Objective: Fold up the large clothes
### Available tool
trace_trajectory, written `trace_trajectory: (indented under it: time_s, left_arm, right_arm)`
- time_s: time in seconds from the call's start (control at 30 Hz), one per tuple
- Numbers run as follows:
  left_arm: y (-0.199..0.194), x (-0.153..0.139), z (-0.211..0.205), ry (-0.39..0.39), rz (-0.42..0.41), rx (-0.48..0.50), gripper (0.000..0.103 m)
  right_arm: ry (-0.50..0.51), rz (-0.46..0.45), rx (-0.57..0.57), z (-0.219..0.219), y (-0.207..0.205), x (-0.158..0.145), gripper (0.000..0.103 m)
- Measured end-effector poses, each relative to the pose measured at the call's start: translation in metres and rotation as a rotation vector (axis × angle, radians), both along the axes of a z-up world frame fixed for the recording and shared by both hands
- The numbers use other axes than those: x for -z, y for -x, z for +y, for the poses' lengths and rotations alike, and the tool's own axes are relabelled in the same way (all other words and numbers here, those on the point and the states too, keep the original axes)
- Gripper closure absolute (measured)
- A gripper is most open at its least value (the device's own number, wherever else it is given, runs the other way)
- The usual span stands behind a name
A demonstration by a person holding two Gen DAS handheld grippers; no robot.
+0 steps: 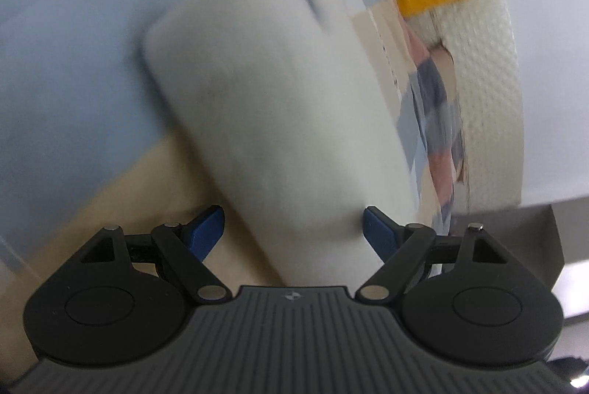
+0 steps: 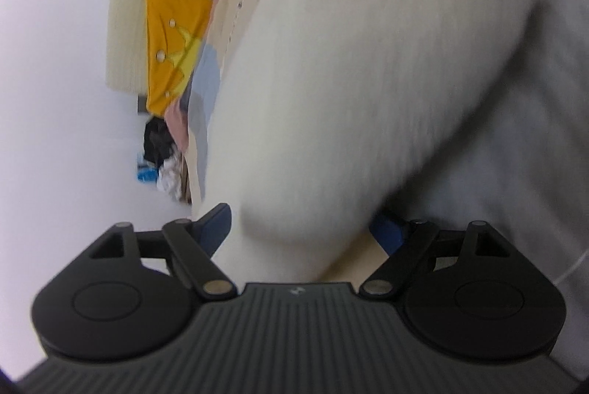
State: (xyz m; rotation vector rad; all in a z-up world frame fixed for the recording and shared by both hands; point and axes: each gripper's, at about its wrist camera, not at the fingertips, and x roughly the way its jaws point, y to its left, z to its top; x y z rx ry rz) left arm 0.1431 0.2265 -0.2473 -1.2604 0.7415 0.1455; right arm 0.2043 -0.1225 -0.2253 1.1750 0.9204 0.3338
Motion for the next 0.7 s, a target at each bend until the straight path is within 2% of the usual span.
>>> trace_trajectory:
  time_s: [0.1,0.23,0.47,0.7]
  left_arm:
    - [-0.004,0.007,0.007,0.043,0.002,-0.032,0.018]
    - [-0.007,0.009,0.013,0.060,-0.003,-0.067,0.018]
    - [-0.008,0.008,0.024,0.053,-0.012,-0.105,0.019]
    - [-0.009,0.007,0.027,0.040,-0.011,-0.139,0.020]
  right_arm:
    - [-0.009,0.013,0.059,-0.012,0.001,0.004,0.020]
    - [-0.030,0.033,0.139,-0.028,0.002,0.010,0.020]
    - [0.017,0.025,0.277,-0.044,0.009,0.008,0.020]
    - [0.056,0.006,0.319,-0.048,0.008,0.008,0.020]
